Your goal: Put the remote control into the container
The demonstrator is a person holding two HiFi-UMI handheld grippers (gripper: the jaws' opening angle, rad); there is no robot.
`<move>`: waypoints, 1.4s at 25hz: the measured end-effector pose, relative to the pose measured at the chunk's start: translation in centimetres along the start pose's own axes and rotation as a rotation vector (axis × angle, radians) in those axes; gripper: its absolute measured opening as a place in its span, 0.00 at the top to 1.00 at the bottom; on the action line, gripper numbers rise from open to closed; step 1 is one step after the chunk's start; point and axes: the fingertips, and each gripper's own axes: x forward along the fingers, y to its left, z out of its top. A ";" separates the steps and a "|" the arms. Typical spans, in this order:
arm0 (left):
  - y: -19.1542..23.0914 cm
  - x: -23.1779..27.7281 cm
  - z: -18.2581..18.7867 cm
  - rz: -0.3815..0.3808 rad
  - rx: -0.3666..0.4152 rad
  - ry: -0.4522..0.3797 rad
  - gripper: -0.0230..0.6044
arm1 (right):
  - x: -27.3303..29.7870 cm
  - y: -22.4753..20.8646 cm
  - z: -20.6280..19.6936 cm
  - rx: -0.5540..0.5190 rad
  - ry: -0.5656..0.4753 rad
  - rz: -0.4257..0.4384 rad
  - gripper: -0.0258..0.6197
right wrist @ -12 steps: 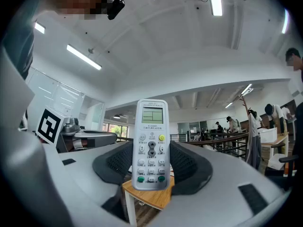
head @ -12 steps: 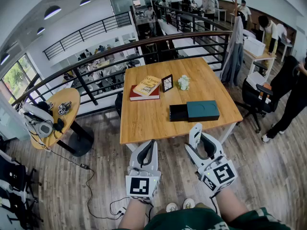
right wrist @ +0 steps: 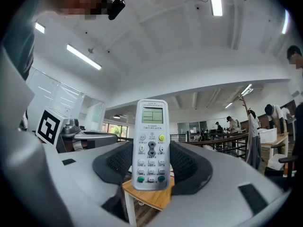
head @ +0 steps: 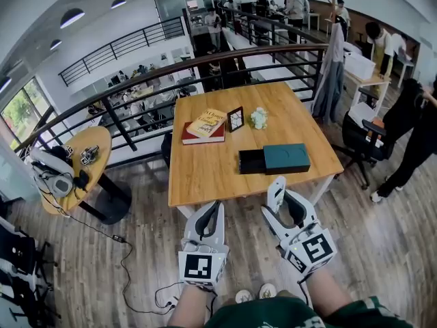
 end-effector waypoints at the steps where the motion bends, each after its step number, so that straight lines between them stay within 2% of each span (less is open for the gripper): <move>1: 0.0 0.0 0.0 0.001 0.002 0.000 0.96 | 0.0 0.0 0.1 -0.001 -0.002 0.000 0.57; 8: 0.1 0.6 -0.2 0.003 -0.012 -0.006 0.96 | 0.4 0.1 -0.3 0.002 0.003 0.017 0.57; 15: -0.7 1.3 -0.9 0.005 -0.009 0.028 0.96 | 0.2 -0.7 -0.9 0.024 0.010 0.030 0.57; 23: -3.0 2.9 0.2 0.034 0.008 -0.009 0.96 | -1.2 -3.6 -1.6 0.044 0.008 0.046 0.57; 35: -6.3 4.1 1.4 0.031 0.013 -0.031 0.96 | -3.7 -6.0 -1.3 0.055 -0.010 0.049 0.57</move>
